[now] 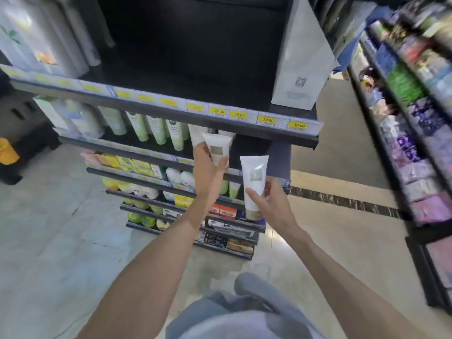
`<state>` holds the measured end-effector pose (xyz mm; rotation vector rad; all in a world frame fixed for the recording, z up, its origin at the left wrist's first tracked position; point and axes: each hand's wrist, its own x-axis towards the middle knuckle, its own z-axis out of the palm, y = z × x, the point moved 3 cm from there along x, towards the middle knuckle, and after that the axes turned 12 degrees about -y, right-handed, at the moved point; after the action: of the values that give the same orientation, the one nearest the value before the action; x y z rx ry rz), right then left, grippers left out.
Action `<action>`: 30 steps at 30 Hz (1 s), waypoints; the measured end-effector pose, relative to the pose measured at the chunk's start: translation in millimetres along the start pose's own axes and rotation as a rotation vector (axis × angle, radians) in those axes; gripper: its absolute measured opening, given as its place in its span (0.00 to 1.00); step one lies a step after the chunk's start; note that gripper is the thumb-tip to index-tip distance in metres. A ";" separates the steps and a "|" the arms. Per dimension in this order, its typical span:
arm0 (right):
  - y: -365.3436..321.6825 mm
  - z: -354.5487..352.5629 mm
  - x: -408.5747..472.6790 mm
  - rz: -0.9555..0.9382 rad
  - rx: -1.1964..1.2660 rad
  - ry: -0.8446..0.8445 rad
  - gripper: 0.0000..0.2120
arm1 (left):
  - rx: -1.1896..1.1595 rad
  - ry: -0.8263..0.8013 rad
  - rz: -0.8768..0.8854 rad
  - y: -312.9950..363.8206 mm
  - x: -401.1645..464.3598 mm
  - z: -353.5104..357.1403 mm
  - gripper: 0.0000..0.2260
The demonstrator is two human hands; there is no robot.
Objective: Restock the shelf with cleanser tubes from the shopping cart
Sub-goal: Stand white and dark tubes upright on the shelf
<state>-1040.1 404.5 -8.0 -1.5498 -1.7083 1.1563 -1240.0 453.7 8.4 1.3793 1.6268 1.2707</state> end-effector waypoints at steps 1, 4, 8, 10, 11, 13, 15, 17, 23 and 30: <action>0.8 1.2 3.7 0.006 -0.006 0.008 0.25 | 0.006 -0.003 0.009 -1.7 6.2 1.8 0.26; 5.1 4.3 12.5 0.022 -0.021 0.030 0.26 | 0.063 0.008 0.059 -3.8 27.6 8.6 0.24; 10.5 10.1 19.4 0.031 -0.035 0.041 0.26 | 0.157 0.028 0.011 -15.6 50.1 15.4 0.21; 13.1 11.7 22.9 0.042 -0.030 0.048 0.25 | 0.184 0.013 0.012 -28.7 56.5 16.8 0.23; 15.1 12.5 25.0 0.051 -0.029 0.051 0.25 | 0.181 0.007 0.019 -33.8 58.9 17.2 0.24; 17.5 13.6 29.5 0.060 -0.037 0.058 0.24 | 0.186 0.005 0.034 -38.7 64.8 18.7 0.25; 18.1 15.1 33.1 0.064 -0.040 0.064 0.23 | 0.223 -0.002 0.040 -38.4 71.7 21.9 0.25; 17.8 16.3 35.1 0.064 -0.038 0.071 0.22 | 0.238 -0.001 0.028 -39.1 74.2 26.0 0.27; 19.4 21.4 42.8 0.088 -0.035 0.074 0.23 | 0.449 0.039 0.004 -56.3 77.0 37.5 0.28; 25.0 21.9 51.9 0.107 -0.049 0.087 0.23 | 0.428 0.056 0.008 -61.2 88.8 44.4 0.28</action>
<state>-1055.7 449.0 -47.6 -1.7146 -1.6254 1.0901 -1241.4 552.3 -53.9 1.6095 2.0162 1.0069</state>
